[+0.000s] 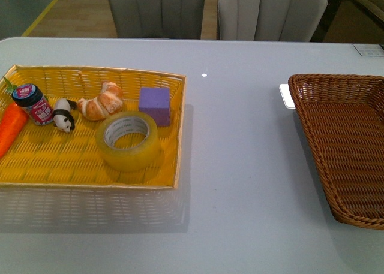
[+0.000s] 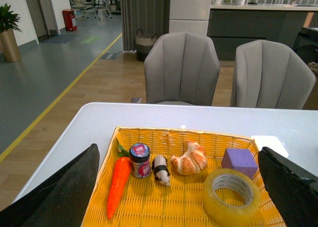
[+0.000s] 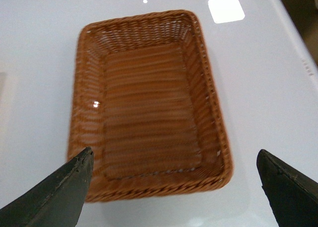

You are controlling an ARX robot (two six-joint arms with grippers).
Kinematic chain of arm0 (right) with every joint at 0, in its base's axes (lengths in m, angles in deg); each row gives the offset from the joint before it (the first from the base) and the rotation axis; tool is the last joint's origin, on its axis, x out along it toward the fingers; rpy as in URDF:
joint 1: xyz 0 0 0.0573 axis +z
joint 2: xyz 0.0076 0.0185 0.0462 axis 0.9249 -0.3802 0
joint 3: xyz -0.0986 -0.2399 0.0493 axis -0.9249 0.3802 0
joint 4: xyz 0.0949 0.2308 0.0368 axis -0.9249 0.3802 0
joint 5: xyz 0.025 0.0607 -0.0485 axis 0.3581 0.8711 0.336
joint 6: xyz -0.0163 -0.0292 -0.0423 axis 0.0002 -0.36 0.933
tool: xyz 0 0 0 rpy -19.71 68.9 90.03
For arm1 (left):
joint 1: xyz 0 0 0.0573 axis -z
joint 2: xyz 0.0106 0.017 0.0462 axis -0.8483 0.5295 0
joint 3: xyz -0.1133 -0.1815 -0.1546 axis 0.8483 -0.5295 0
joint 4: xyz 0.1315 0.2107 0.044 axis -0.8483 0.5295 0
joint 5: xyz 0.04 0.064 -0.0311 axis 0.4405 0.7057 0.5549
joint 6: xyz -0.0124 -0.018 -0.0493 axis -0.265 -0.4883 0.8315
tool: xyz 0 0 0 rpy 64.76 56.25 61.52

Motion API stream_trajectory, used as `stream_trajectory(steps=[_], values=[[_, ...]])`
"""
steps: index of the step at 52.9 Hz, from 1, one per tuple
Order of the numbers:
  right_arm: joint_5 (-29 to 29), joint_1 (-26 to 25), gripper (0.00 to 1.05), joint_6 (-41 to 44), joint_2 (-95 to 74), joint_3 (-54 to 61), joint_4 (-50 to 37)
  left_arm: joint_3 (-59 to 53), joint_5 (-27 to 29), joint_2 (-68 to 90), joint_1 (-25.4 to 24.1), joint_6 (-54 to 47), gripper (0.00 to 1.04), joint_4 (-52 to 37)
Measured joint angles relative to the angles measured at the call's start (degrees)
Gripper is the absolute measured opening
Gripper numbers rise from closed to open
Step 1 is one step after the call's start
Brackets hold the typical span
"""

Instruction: Move tape to another basket

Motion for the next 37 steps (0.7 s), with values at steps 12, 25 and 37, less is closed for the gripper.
stream_trajectory(steps=[12,25,37], values=[[-3.76,1.25,0.96,5.64,-32.35,-15.41,-10.23,0.00,0.00,0.00,-0.02,0.00,0.96,0.00],[-9.57,4.48,0.96,7.89,-53.16,-30.16,-9.29,0.00,0.00,0.00,-0.02,0.00,0.96,0.00],[-13.55,5.90,0.96,10.03,-63.36,-39.04,-7.37,0.00,0.00,0.00,-0.02,0.00,0.96,0.00]])
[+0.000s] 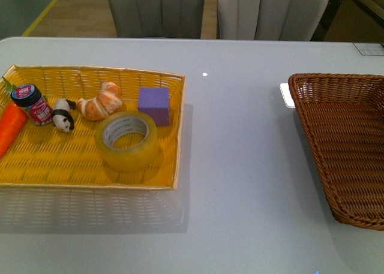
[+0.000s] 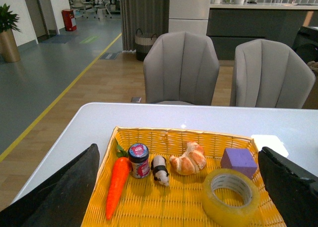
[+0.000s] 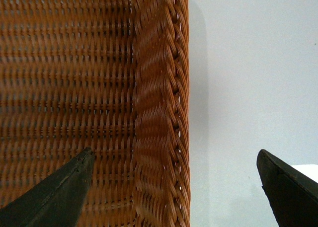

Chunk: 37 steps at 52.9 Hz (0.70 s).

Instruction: Move tape to another basket

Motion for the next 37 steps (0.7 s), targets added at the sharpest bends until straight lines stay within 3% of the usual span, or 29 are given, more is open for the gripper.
stream_trajectory(steps=[15,37], values=[[-1.81,0.42,0.95,1.90,-7.74,-4.39,1.38,0.00,0.00,0.00,0.00,0.00,0.96,0.00],[1.33,0.87,0.33,-0.83,-7.93,-3.13,1.77,0.00,0.00,0.00,0.00,0.00,0.96,0.00]])
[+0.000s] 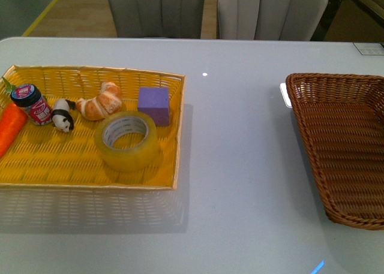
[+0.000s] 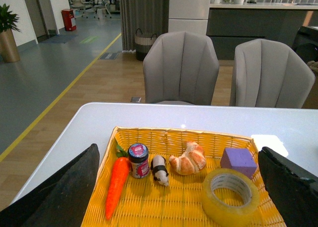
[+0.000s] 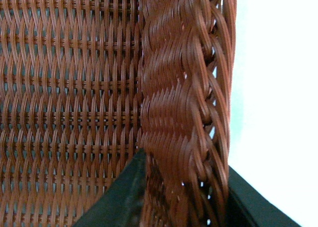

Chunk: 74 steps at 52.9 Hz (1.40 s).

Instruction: Move tape to another basket

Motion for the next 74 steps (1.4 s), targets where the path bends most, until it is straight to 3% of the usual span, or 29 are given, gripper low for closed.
stream_trajectory(steps=[5,12,37,50,60,74], values=[[1.73,1.03,0.18,-1.46,1.77,2.54,-0.22,0.00,0.00,0.00,0.02,0.00,0.96,0.00],[3.02,3.78,0.05,-5.25,4.50,5.57,-1.62,0.00,0.00,0.00,0.02,0.00,0.96,0.00],[1.86,17.99,0.05,-18.29,6.54,11.78,-5.86,0.00,0.00,0.00,0.02,0.00,0.96,0.00],[0.57,20.31,0.05,-23.71,7.08,13.79,-7.17,0.00,0.00,0.00,0.00,0.00,0.96,0.00],[-0.22,20.37,0.31,-23.15,7.67,14.75,-8.50,0.00,0.00,0.00,0.02,0.00,0.96,0.00],[0.96,17.44,0.75,-19.98,16.11,16.98,-10.23,0.00,0.00,0.00,0.02,0.00,0.96,0.00]])
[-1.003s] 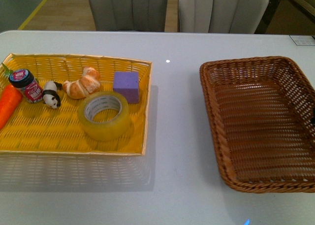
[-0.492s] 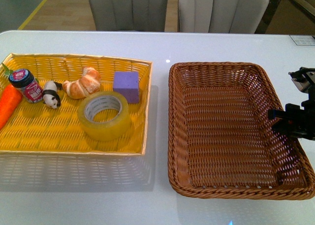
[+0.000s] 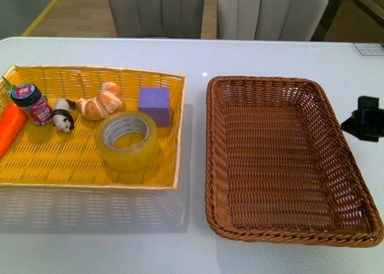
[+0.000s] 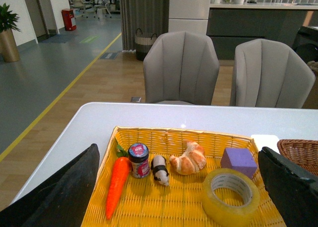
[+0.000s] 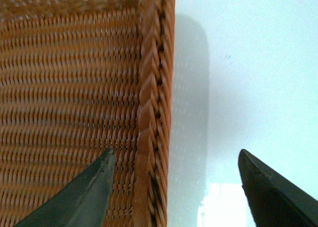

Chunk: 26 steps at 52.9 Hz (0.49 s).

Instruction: Move tape to another basket

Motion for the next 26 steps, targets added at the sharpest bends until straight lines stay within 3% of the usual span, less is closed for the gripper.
stream_trajectory(steps=[9,26], values=[[1.25,-2.03,0.97,1.79,8.11,3.13,-1.22,0.00,0.00,0.00,0.00,0.00,0.96,0.00],[1.38,-2.25,0.96,2.32,8.94,3.65,-1.46,0.00,0.00,0.00,0.00,0.00,0.96,0.00]])
